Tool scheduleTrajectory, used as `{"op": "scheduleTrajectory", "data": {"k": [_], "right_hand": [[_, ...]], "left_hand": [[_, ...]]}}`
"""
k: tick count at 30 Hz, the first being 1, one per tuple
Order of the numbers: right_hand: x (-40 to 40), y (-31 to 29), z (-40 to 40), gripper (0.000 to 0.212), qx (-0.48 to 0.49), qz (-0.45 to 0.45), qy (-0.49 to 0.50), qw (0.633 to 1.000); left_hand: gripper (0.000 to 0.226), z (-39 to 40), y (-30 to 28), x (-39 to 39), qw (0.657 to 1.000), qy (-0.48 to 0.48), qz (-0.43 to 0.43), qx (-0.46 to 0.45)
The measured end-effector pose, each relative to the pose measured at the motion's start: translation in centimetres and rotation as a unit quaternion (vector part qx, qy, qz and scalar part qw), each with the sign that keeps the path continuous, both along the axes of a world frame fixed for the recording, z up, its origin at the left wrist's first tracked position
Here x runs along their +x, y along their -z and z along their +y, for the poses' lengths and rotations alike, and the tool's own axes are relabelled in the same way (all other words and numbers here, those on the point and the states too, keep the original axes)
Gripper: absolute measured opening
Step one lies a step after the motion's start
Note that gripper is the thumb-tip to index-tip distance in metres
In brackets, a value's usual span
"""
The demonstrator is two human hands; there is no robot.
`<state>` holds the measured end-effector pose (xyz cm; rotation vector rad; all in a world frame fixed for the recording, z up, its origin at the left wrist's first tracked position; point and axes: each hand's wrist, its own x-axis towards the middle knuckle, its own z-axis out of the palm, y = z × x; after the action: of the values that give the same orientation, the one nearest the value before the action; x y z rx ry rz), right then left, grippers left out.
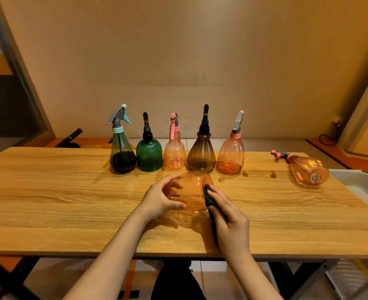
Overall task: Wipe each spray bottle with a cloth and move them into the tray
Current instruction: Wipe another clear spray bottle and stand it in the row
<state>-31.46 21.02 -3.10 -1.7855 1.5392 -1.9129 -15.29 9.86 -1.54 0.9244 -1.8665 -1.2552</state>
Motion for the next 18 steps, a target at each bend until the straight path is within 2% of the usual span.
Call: {"op": "scheduleTrajectory", "data": {"k": [4, 7, 12, 16, 18], "right_hand": [[-1.3, -0.6, -1.1, 0.046, 0.081, -0.164, -0.015, 0.983], [-2.0, -0.7, -1.7, 0.038, 0.100, -0.239, -0.041, 0.965], [-2.0, -0.4, -1.5, 0.030, 0.105, -0.251, -0.073, 0.960], [-2.0, -0.3, -1.5, 0.037, 0.102, -0.238, -0.096, 0.961], [-2.1, -0.2, -1.6, 0.038, 0.108, -0.239, -0.102, 0.960]], "left_hand": [[0.079, 0.3, -0.2, -0.1, 1.000, 0.025, -0.016, 0.001], [0.080, 0.2, 0.3, 0.0, 0.995, 0.042, -0.088, -0.026], [0.078, -0.5, -0.6, 0.3, 0.986, 0.081, -0.145, -0.025], [0.105, -0.5, -1.2, 0.6, 0.984, 0.101, -0.148, -0.014], [0.101, -0.1, -1.1, 0.5, 0.987, 0.062, -0.143, -0.030]]}}
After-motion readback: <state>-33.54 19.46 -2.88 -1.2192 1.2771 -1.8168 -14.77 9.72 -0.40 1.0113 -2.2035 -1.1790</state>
